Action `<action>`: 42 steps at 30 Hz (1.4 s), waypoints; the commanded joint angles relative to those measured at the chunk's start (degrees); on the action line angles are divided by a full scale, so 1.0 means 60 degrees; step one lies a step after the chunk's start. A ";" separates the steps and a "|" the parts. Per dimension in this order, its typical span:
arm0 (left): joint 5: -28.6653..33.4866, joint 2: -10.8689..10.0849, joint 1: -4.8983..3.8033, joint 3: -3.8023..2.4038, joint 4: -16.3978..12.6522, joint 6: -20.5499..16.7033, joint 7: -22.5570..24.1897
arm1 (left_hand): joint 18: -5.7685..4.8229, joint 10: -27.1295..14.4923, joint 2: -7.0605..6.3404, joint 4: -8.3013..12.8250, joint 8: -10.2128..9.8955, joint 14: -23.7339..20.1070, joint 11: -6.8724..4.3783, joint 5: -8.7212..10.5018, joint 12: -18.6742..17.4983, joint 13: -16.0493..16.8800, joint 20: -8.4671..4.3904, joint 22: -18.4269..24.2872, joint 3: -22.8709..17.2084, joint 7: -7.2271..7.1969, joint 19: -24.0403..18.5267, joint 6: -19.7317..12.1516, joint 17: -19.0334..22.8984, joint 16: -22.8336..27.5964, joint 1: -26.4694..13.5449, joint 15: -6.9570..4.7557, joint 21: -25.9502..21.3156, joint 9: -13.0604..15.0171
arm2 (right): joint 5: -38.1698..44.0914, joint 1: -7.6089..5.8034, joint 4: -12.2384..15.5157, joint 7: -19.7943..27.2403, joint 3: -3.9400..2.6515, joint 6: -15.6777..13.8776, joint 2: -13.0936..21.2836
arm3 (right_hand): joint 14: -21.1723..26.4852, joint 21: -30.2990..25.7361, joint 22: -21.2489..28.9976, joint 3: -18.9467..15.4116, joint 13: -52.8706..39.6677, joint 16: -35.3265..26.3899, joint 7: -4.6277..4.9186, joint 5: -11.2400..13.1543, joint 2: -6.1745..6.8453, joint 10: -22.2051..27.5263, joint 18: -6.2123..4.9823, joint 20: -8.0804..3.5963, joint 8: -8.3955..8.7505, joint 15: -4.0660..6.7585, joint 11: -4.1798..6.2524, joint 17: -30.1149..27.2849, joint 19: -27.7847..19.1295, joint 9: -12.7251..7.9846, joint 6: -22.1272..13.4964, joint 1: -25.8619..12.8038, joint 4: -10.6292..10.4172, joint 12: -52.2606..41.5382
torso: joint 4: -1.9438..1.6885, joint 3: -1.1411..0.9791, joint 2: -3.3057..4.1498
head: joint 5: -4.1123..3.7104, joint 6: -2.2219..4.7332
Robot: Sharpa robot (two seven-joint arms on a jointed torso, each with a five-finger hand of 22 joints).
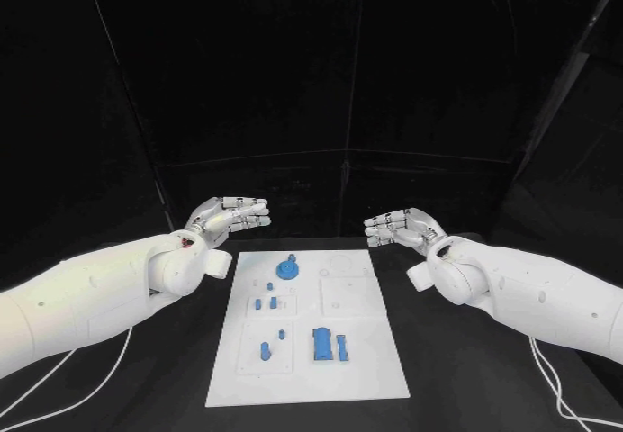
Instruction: Assemble the parts on the task board
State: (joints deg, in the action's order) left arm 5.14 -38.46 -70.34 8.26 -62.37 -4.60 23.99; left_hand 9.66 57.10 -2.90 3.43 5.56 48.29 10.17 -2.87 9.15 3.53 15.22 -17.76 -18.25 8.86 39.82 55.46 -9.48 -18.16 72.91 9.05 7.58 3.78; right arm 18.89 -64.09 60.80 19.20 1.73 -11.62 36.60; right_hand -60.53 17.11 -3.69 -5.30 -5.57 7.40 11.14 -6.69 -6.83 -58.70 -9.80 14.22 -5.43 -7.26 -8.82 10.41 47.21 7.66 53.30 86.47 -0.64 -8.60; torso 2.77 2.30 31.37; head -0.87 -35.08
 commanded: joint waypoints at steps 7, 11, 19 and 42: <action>0.0371 0.0283 0.0123 0.0012 0.0218 -0.0518 0.0333 | -0.0481 -0.3099 0.0483 -0.0571 -0.0926 -0.2469 -0.0493 0.0478 -0.0842 -0.0588 -0.0643 0.1396 0.1083 -0.0535 -0.2629 -0.2882 0.0766 0.1465 -0.3729 -0.0447 -0.1264 -0.0630 | -0.0417 -0.0021 -0.0468 0.0363 -0.0057 0.0445 -0.0492 | 0.3064 -0.1312 0.0615 0.0884 0.0928 -0.1233 -0.0554 0.0274 0.0353 0.2958 0.0490 -0.0642 0.0904 0.0304 0.0394 -0.1041 -0.2373 -0.1277 -0.2651 -0.4796 0.0106 0.1433 | -0.0001 -0.0039 -0.0106 | 0.0070 0.0178; 0.0315 0.0223 0.0195 -0.0052 -0.0001 -0.0795 0.0362 | -0.0512 -0.3987 0.0483 -0.0571 -0.0926 -0.3240 -0.0661 0.0478 -0.1525 -0.0588 -0.0897 0.1620 0.1366 -0.0667 -0.3189 -0.3772 0.0884 0.1695 -0.4912 -0.0600 -0.1264 -0.0630 | -0.0546 0.0011 -0.0217 0.0429 -0.0068 0.0168 -0.0405 | 0.3995 -0.1522 0.0615 0.0884 0.0928 -0.1233 -0.0718 0.0376 0.0457 0.3875 0.0495 -0.0874 0.0904 0.0415 0.0534 -0.1735 -0.3098 -0.1277 -0.3477 -0.6089 0.0106 0.1433 | -0.0139 -0.0143 -0.0084 | 0.0093 0.0160; -0.0012 -0.0129 0.0613 -0.0421 -0.1283 -0.2409 0.0531 | -0.0736 -0.5546 0.0483 -0.0571 -0.0926 -0.4595 -0.0951 0.0478 -0.1525 -0.0588 -0.1362 0.1995 0.1838 -0.1477 -0.4161 -0.5311 0.1580 0.2072 -0.6950 -0.1509 -0.1264 -0.0630 | -0.1299 0.0197 0.1251 0.0815 -0.0132 -0.1446 0.0102 | 0.5716 -0.1902 0.0615 0.0884 0.0928 -0.1233 -0.1038 0.1115 0.1138 0.5544 0.0756 -0.1294 0.0904 0.1211 0.0797 -0.1735 -0.4445 -0.1277 -0.5001 -0.8434 0.0106 0.1433 | -0.0461 -0.0384 -0.0032 | 0.0146 0.0118; -0.0857 -0.1039 0.1697 -0.1377 -0.4598 -0.6586 0.0968 | -0.1611 -0.7962 0.0483 -0.0571 -0.0926 -0.6697 -0.1695 0.0478 -0.1525 -0.0588 -0.2537 0.2960 0.3042 -0.1477 -0.5690 -0.7703 0.1580 0.3027 -1.0116 -0.1509 -0.1264 -0.0630 | -0.3149 0.0655 0.4859 0.1766 -0.0288 -0.5417 0.1348 | 0.8363 -0.2852 0.0615 0.0884 0.0928 -0.1233 -0.1856 0.1115 0.1138 0.8104 0.1634 -0.2369 0.0904 0.1211 0.1470 -0.1735 -0.6496 -0.1277 -0.7349 -1.2047 0.0106 0.1433 | -0.0461 -0.0384 -0.0032 | 0.0146 0.0118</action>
State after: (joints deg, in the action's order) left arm 1.70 -44.65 -60.07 0.09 -89.82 -41.01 28.27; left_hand 1.22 12.43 0.00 -0.02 0.23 10.76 0.18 -0.21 0.22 0.07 1.17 -0.55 -1.52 0.06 7.66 12.29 -0.09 -0.65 16.31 0.11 0.22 0.08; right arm 1.66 -60.05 89.84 27.94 0.08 -41.11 44.66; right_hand -13.83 0.64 -0.08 -0.38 -0.07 0.27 0.29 -0.36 -0.03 -13.46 -1.27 0.73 -0.22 -0.03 -0.11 0.11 11.06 0.10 12.26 18.92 -0.04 -0.21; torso 0.00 0.00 31.18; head 0.01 -34.39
